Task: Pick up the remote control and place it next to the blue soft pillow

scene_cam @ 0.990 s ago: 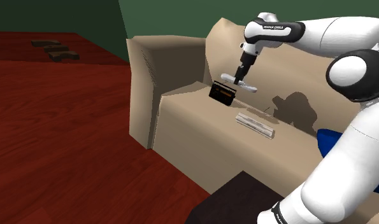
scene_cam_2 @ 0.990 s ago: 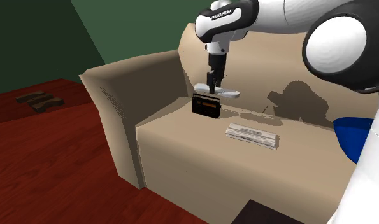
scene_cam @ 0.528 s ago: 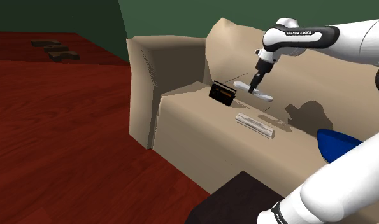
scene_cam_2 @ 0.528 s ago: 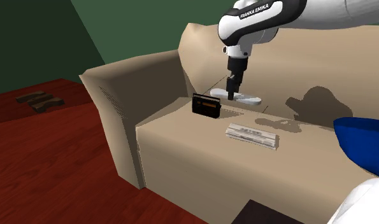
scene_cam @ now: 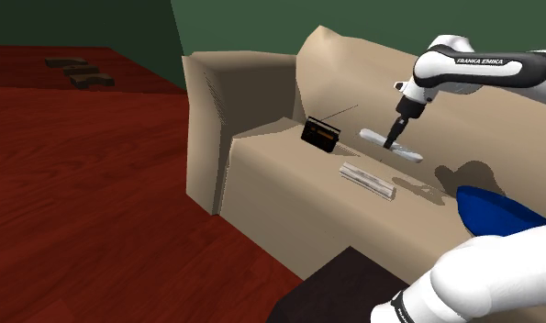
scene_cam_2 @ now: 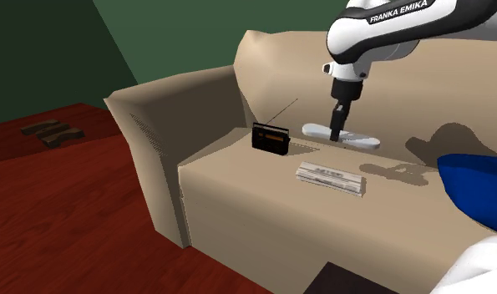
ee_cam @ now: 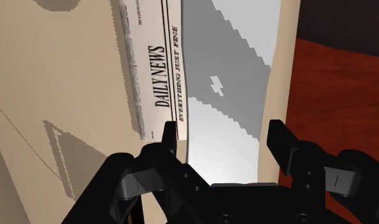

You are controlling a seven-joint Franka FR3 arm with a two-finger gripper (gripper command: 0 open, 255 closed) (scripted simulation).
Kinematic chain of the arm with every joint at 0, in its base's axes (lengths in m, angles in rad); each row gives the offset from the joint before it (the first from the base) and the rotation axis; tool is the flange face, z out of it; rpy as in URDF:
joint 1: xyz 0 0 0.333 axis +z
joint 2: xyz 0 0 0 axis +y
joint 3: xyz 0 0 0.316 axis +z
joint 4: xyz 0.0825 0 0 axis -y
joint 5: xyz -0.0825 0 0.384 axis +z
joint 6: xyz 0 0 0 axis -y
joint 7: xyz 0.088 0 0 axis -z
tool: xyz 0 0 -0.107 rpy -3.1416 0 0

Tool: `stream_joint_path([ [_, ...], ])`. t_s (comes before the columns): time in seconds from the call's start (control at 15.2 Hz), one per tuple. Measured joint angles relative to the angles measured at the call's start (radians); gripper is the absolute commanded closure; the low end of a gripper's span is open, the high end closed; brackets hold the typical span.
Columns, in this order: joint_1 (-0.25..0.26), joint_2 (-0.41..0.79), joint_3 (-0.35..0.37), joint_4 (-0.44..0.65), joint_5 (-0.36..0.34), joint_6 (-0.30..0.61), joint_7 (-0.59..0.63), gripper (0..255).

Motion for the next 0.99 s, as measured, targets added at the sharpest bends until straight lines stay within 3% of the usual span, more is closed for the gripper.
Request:
stream_joint_path([
  [0.46,-0.079,-0.245,-0.027,-0.177,-0.087,-0.059,-0.055,255],
  [0.99,-0.196,-0.488,-0.093,-0.296,-0.197,-0.166,-0.175,255],
])
